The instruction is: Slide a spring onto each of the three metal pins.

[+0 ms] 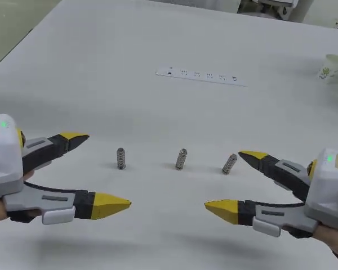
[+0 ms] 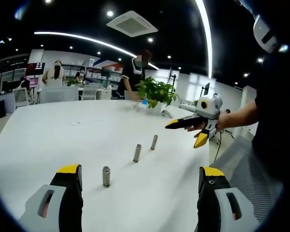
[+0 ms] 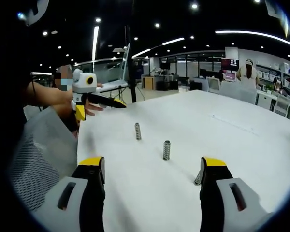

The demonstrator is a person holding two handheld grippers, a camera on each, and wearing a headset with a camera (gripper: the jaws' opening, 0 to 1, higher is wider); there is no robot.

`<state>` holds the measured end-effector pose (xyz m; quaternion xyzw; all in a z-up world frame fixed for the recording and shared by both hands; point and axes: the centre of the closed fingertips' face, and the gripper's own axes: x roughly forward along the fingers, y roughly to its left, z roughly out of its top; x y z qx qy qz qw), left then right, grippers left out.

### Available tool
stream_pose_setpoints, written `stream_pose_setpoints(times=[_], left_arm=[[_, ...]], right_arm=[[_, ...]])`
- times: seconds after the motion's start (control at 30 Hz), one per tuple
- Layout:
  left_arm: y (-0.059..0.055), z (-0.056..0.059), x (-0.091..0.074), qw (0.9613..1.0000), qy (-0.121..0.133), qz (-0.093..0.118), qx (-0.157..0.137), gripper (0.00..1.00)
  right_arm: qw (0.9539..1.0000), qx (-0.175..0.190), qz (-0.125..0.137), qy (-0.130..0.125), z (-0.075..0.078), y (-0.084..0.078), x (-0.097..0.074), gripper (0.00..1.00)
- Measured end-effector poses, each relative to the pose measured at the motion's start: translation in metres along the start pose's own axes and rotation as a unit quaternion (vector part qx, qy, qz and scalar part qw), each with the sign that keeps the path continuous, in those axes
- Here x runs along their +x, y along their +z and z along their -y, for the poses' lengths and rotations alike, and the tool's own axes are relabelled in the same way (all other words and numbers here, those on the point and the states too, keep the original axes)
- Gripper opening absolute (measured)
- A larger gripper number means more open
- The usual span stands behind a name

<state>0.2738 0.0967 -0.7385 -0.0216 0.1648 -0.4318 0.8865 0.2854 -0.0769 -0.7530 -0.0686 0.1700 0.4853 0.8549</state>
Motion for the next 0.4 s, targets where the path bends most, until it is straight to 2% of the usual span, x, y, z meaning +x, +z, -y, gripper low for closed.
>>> stream_pose_setpoints(times=[0.4], left_arm=[[-0.001, 0.001, -0.004, 0.9999, 0.002, -0.009, 0.008, 0.98]], right_arm=[[0.9995, 0.018, -0.003, -0.025, 0.015, -0.008, -0.018, 0.90]])
